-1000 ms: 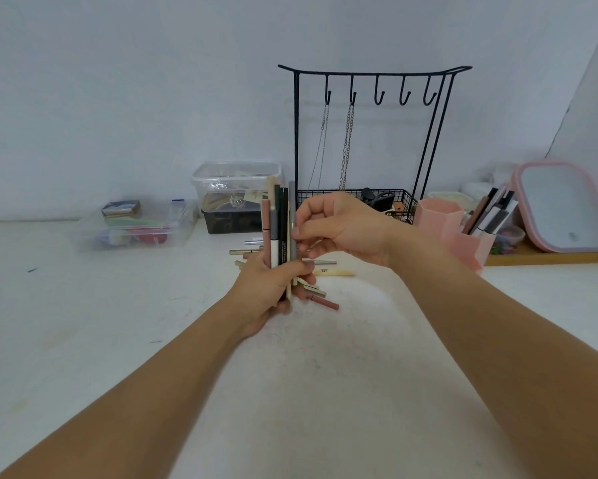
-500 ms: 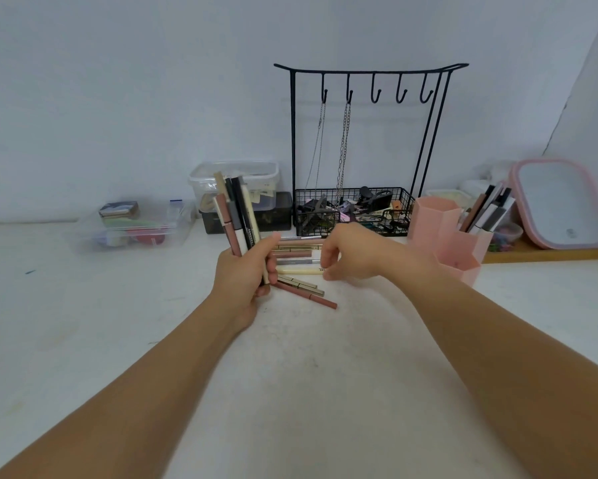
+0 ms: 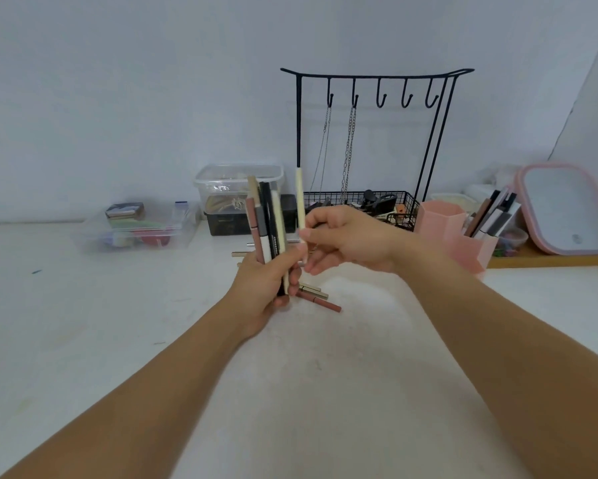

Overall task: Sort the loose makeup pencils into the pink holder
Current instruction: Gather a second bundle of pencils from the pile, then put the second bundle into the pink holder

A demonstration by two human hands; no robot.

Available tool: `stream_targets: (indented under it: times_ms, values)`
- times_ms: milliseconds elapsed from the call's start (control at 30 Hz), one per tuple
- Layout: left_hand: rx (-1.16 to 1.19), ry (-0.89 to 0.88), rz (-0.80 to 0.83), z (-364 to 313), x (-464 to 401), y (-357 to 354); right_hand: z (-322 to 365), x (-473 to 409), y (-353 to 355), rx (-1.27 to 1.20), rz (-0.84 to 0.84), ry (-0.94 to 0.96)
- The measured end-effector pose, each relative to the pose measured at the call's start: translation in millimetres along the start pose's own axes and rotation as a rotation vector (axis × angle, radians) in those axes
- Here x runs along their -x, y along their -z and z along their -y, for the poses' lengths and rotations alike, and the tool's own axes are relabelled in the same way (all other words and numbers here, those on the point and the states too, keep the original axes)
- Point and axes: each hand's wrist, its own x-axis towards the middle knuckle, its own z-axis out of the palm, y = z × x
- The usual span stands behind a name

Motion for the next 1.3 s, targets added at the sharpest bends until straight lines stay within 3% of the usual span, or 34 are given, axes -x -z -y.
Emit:
stream_targets:
  times_ms: [267,500,900,967,1067,1133,1300]
  values:
    - [-0.084,0.011,0.023,2,1,-4,-6,-6,-6,0.004,-0.126,0.114]
    - [-0.048,0.037,0.023,3,-1,-3,-3,-2,-1,-0.02,-0.131,0.142]
    - [-0.05,0.028,-0.03,2,-1,-4,10,2,-10,0.39,-0.078,0.082]
    - [-0.122,0.01,-0.061,4,-1,-4,14,3,-13,0.305,-0.077,0.075]
    - [-0.308,-0.018,-0.045,6,3,-10,16,4,-19,-0.136,-0.003,0.074]
    - [-0.338,-0.02,-0.035,9,5,-15,14,2,-30,-0.324,-0.051,0.09]
    - [-0.2,-0.012,-0.031,10,7,-16,7,0,-56,-0.359,-0.172,0.114]
